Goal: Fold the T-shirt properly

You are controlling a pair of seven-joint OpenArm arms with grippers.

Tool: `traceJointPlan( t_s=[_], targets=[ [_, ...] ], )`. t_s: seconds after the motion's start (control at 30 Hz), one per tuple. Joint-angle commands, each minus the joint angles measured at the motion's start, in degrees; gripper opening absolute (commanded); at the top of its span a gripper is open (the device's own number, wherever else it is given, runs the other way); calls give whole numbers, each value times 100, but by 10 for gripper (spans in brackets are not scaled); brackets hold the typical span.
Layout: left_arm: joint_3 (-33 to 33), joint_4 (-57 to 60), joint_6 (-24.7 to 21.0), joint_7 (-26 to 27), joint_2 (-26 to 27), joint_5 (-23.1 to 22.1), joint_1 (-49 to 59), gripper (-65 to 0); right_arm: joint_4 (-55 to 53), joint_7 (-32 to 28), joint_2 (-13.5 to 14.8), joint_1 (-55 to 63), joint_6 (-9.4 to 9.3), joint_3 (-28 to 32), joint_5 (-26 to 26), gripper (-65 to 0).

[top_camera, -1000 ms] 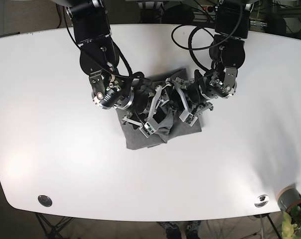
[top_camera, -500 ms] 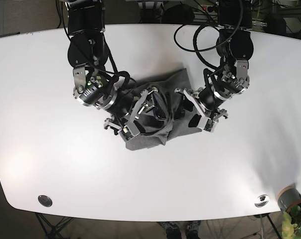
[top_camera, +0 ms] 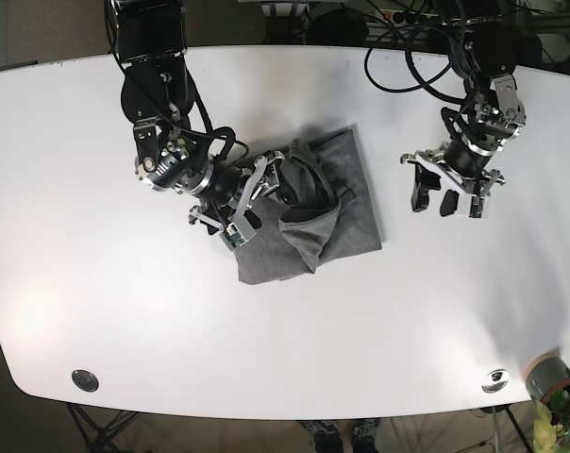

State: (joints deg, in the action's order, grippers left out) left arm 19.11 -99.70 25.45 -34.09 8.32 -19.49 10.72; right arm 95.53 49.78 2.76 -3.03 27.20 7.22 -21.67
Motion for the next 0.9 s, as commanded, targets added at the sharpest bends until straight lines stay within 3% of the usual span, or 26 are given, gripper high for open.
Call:
traceJointPlan(
  t_s=[0.0,0.17,0.3,0.5,0.57,0.63,0.73,0.87],
  targets=[
    [159,-144,26,134,34,-104,49,-358,-142,-156,-96,-238,45,20,-114,-220],
    [484,-127,26,134,34,-104,93,-358,-739,-156,-342,-634,45,91,-114,-220],
    [528,-127,26,134,34,-104,119,-358,-994,-156,-562,-932,45,504,-114,-220],
    [519,-162,26,143,17,-95,102,-358,-1724,-156,-1176,-1530,45,715,-114,-220],
    [502,-171,26,143,25,-95,84,-358,-1689,-156,-1176,-1671,27,741,-228,-220],
    [493,-276,26,134,25,-95,14,-358,-1487,-121,-1176,-1803,10,856,-677,-220],
    [493,-443,26,134,25,-87,-136,-357,-1381,-15,-1142,-1935,10,530,-1028,-220],
    [256,-478,26,134,34,-69,-338,-357,-1240,37,-676,-1847,10,135,-1072,-220]
  ],
)
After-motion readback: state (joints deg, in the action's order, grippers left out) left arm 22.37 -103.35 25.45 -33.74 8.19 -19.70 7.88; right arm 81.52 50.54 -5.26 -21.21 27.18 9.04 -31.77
